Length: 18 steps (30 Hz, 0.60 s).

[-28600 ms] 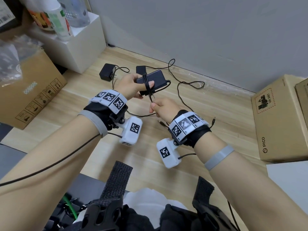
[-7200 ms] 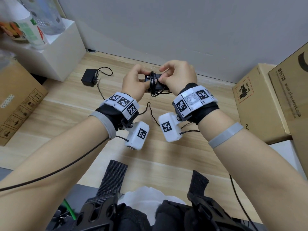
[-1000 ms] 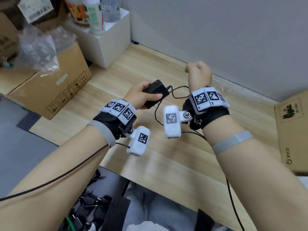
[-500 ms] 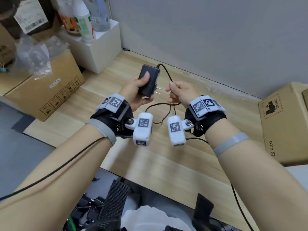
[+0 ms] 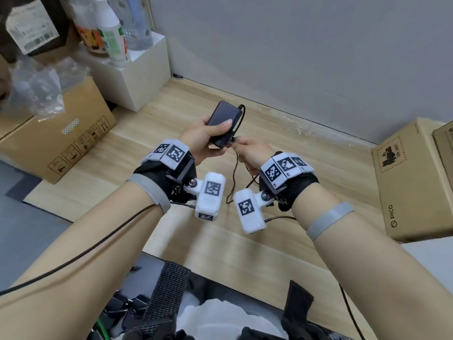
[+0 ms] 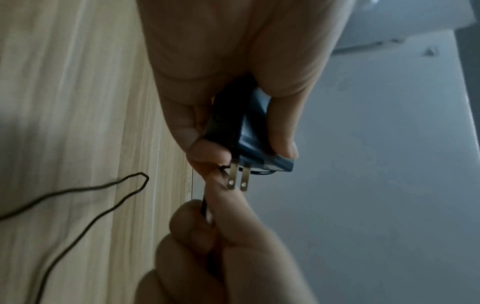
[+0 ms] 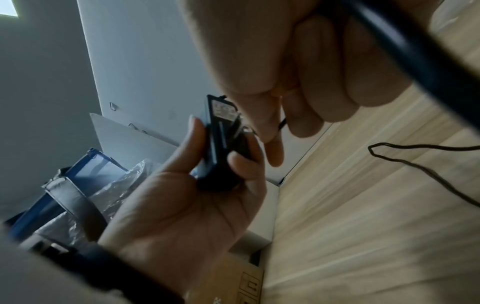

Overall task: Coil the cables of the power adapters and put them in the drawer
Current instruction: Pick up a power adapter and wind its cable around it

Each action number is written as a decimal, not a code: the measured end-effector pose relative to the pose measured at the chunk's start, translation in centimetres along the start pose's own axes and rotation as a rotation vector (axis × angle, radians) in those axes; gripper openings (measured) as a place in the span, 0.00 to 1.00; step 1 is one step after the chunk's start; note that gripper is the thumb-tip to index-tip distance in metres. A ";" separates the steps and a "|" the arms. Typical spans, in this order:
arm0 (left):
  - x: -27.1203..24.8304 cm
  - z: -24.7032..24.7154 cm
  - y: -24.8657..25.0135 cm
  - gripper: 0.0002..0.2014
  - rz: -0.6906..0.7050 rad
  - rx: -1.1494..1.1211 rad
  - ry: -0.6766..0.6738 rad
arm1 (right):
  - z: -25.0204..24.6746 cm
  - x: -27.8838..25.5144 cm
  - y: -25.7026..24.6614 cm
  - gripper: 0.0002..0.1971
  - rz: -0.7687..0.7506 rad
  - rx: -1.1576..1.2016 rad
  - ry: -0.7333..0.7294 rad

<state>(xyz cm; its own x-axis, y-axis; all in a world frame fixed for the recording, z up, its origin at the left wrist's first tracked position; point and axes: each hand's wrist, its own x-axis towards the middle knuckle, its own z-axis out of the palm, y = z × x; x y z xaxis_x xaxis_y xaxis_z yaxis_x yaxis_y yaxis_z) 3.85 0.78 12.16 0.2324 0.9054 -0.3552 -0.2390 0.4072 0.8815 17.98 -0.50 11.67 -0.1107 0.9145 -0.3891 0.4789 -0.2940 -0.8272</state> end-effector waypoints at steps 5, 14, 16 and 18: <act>0.2 -0.3 -0.2 0.14 0.100 0.207 0.097 | -0.2 -0.4 -0.8 0.14 0.093 -0.038 -0.090; 1.3 -0.9 -1.5 0.22 0.277 0.527 0.188 | 0.1 -1.0 -1.0 0.15 0.006 0.108 -0.281; 1.4 -1.1 -1.5 0.22 0.289 0.564 0.189 | 0.1 -1.1 -0.9 0.15 -0.020 0.114 -0.287; 1.5 -1.2 -1.3 0.22 0.279 0.598 0.172 | 0.0 -1.3 -0.8 0.14 -0.028 0.103 -0.285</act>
<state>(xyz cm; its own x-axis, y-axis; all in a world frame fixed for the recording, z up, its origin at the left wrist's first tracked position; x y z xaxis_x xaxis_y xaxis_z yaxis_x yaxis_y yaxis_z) 3.43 1.76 10.09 0.0729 0.9932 -0.0903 0.3053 0.0640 0.9501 17.74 -1.48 12.84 -0.3694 0.8120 -0.4519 0.3830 -0.3101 -0.8702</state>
